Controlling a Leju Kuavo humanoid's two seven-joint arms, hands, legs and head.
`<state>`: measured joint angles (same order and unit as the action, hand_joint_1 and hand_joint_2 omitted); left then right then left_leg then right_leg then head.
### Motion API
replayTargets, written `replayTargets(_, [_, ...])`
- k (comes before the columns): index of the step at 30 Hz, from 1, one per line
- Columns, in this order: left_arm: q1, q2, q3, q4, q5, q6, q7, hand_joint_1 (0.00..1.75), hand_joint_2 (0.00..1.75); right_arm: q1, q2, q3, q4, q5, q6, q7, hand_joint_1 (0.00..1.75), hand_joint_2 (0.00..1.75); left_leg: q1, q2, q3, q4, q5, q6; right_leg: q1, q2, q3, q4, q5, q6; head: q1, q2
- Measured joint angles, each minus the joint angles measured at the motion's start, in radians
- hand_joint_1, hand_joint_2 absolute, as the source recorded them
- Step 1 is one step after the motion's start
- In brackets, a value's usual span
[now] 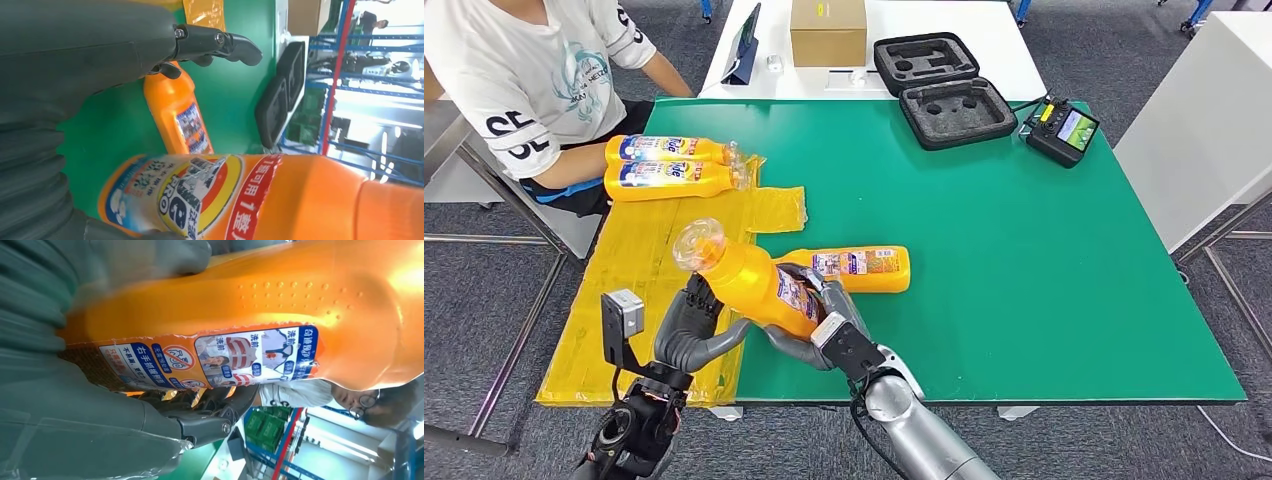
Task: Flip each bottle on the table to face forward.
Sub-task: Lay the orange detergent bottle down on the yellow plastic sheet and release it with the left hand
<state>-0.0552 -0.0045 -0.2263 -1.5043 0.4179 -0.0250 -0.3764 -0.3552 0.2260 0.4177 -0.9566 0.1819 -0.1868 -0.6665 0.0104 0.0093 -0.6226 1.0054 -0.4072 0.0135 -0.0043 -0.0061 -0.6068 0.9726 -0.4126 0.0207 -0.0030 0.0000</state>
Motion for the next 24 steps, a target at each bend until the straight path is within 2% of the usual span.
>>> replayTargets(9, [-0.001,0.030,-0.018,0.000,0.103,-0.064,0.006,0.00,1.75,-0.004,0.000,0.000,0.035,0.021,0.036,0.008,1.75,1.75,0.000,0.000,0.000,0.000,0.000,0.000,0.000,0.000,0.000,0.000,0.000,0.000,0.000,0.000])
replayTargets(19, [-0.002,0.039,-0.046,-0.009,0.065,-0.055,-0.008,0.00,1.75,-0.016,-0.001,0.000,0.094,0.058,0.036,0.033,1.75,1.75,0.000,0.000,0.000,0.000,0.000,0.000,0.000,0.000,0.000,0.000,0.000,0.000,0.000,0.000])
replayTargets(24, [-0.013,0.039,-0.053,-0.003,0.081,-0.051,0.020,0.00,1.75,-0.018,0.003,0.013,0.103,0.091,0.040,0.055,1.75,1.75,0.000,0.000,0.000,0.000,0.000,0.000,0.000,0.000,0.000,0.000,0.000,0.000,0.000,0.000])
